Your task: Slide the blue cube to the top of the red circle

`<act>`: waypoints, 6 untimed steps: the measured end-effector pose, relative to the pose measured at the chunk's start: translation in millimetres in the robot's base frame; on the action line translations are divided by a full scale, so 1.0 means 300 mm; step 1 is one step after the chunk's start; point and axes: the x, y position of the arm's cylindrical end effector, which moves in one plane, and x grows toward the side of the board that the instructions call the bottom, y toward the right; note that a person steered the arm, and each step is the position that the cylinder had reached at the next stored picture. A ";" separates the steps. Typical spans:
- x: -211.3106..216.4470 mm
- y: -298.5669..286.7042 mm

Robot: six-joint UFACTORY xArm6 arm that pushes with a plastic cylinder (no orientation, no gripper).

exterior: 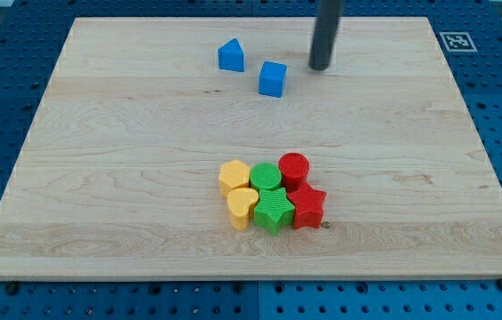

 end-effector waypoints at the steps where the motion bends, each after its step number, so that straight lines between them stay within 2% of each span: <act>1: 0.049 -0.110; 2: 0.198 -0.125; 3: 0.249 -0.125; 5: 0.086 -0.317; 6: 0.101 -0.404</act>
